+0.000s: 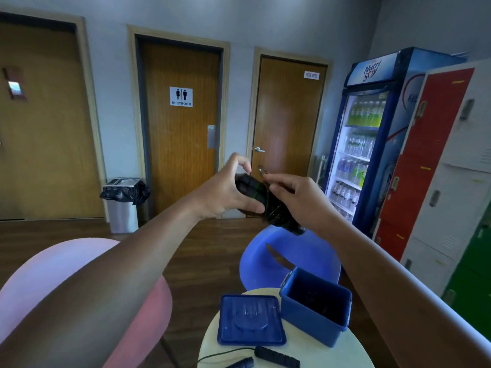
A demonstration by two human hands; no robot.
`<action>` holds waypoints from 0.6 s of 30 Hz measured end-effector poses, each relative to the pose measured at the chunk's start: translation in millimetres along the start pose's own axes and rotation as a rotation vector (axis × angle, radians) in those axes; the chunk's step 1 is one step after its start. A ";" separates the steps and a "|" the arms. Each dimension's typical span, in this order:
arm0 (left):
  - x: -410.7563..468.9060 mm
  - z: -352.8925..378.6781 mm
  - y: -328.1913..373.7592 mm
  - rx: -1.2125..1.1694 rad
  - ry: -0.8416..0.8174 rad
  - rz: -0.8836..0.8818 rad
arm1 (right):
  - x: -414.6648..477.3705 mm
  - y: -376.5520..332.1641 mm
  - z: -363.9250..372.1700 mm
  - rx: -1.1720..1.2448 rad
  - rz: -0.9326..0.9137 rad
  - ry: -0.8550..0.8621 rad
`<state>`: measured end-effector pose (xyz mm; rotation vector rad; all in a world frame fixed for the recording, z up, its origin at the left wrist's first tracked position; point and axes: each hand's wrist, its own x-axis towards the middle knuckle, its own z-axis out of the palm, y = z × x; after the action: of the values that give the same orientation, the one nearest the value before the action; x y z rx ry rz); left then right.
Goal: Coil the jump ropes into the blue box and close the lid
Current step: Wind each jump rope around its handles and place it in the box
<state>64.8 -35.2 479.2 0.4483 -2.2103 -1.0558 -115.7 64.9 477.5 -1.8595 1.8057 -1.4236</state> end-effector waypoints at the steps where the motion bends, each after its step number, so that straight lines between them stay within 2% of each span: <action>1: -1.0 1.6 -1.8 -0.099 0.068 -0.009 | 3.0 1.3 0.9 -0.035 -0.011 -0.014; 4: -1.4 18.9 -8.9 -0.368 0.302 -0.084 | 9.4 3.5 6.4 -0.018 0.004 -0.006; 6: -0.9 36.4 -16.0 -0.524 0.378 -0.155 | 13.3 6.2 9.8 -0.003 0.050 0.063; 9: 0.2 52.5 -26.3 -0.691 0.433 -0.197 | 16.1 9.0 14.8 0.007 0.106 0.169; 12: 2.3 60.0 -22.2 -0.876 0.454 -0.138 | 16.6 8.3 17.8 -0.015 0.086 0.213; 15: 5.7 68.2 -15.9 -0.946 0.512 -0.077 | 18.9 6.1 13.5 -0.009 0.059 0.189; 18: 12.9 76.4 -7.9 -0.997 0.553 -0.050 | 22.0 5.3 9.6 0.141 0.091 0.158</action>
<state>3.9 -3.9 442.0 0.2773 -1.0143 -1.6450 -116.8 40.4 479.5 -1.6174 1.7816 -1.6586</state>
